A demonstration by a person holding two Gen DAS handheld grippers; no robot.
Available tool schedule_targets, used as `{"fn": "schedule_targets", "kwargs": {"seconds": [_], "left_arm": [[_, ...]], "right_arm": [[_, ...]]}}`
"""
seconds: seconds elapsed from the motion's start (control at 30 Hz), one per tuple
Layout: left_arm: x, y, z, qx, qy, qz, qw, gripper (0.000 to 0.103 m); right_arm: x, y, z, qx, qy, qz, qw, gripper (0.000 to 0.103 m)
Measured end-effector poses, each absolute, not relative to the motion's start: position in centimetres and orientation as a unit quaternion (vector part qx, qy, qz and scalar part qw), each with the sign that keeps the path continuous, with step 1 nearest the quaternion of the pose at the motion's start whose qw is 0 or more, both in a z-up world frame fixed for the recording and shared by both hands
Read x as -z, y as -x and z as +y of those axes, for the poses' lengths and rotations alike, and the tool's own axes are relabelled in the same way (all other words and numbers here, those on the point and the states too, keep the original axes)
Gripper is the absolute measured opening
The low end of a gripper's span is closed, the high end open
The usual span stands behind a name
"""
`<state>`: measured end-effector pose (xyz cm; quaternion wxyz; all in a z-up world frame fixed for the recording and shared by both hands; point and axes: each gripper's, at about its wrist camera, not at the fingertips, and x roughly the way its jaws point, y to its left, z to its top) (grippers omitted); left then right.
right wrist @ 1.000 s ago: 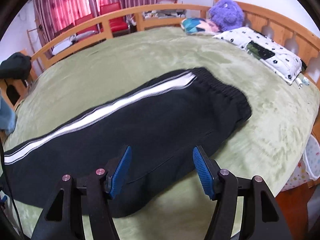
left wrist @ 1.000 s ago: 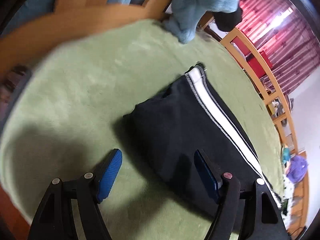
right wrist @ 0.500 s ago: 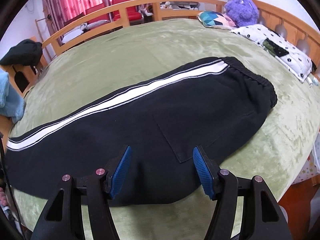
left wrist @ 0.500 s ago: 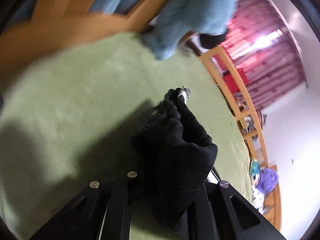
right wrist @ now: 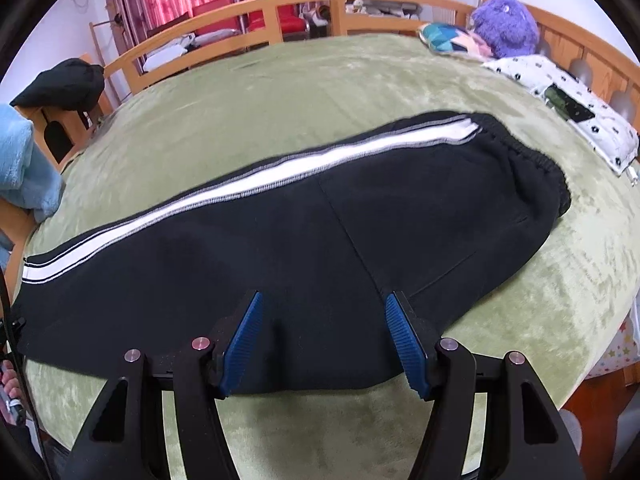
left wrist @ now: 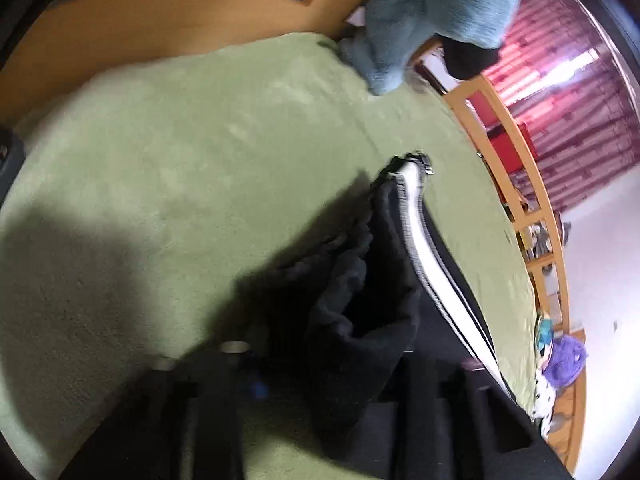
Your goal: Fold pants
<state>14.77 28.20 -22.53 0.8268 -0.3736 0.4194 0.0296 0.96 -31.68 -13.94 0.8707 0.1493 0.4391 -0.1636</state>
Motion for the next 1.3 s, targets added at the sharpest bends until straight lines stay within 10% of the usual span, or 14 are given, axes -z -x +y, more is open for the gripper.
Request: {"fn": "schedule_targets", "kwargs": {"seconds": [0.73, 1.2, 1.3], "left_arm": [[5.1, -12.2, 2.8, 0.083, 0.121, 0.341, 0.929, 0.017], [20.0, -12.6, -19.2, 0.161, 0.052, 0.515, 0.84, 0.023], [18.3, -11.6, -16.8, 0.216, 0.088, 0.497, 0.836, 0.051]], "right_arm": [[13.3, 4.0, -35.3, 0.132, -0.111, 0.427, 0.888, 0.063], [13.2, 11.6, -41.8, 0.179, -0.136, 0.405, 0.886, 0.063], [13.2, 11.7, -41.3, 0.156, -0.139, 0.406, 0.89, 0.063]]}}
